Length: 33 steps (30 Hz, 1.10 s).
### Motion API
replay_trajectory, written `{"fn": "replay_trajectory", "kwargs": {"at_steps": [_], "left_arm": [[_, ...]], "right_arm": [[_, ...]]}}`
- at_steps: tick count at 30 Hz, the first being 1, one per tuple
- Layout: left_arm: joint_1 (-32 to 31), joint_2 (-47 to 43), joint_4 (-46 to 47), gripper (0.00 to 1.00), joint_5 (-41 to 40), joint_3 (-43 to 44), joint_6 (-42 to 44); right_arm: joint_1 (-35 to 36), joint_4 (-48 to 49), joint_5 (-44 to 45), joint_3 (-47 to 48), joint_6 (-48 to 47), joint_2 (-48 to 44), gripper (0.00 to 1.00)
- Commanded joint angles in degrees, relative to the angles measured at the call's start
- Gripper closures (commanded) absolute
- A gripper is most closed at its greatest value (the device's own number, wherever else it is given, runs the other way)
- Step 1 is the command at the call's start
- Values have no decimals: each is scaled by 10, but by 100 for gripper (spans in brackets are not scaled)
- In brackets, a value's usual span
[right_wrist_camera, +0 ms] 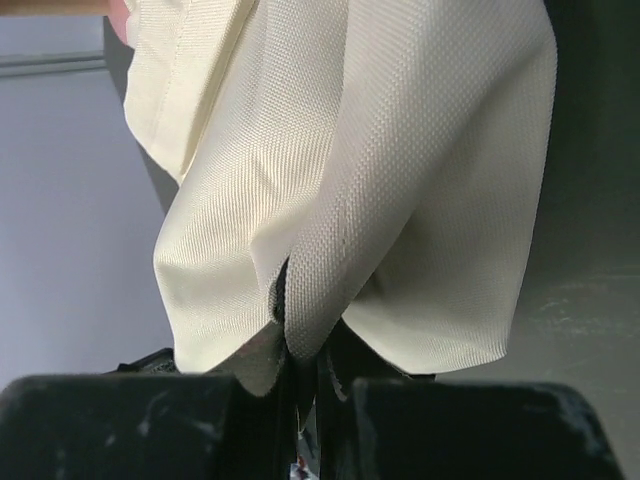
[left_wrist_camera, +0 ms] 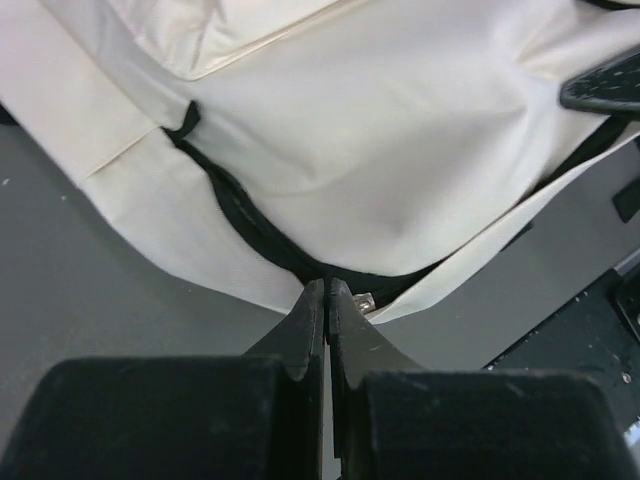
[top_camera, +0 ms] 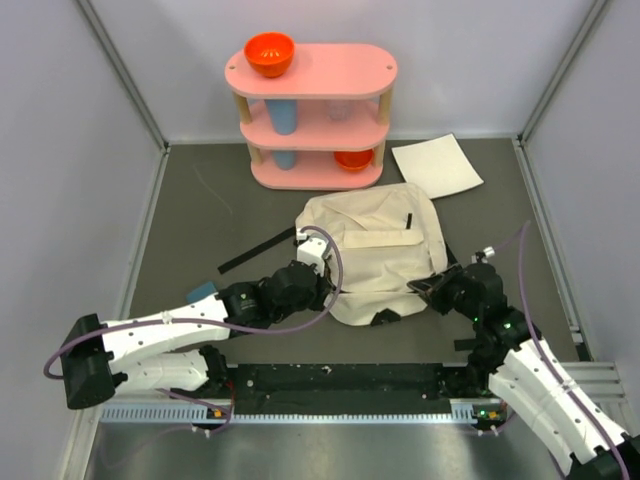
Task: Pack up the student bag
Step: Zip the student bag at the center of the board.
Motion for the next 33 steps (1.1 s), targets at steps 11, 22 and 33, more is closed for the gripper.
{"fn": "replay_trajectory", "kwargs": {"at_steps": [11, 22, 33], "left_arm": [[21, 27, 8, 100, -31, -16, 9], [20, 96, 97, 100, 148, 29, 42], [7, 143, 135, 100, 185, 56, 50]], "right_arm": [[-159, -62, 101, 150, -249, 106, 100], [-161, -201, -104, 143, -161, -62, 14], [-42, -180, -117, 72, -9, -109, 14]]}}
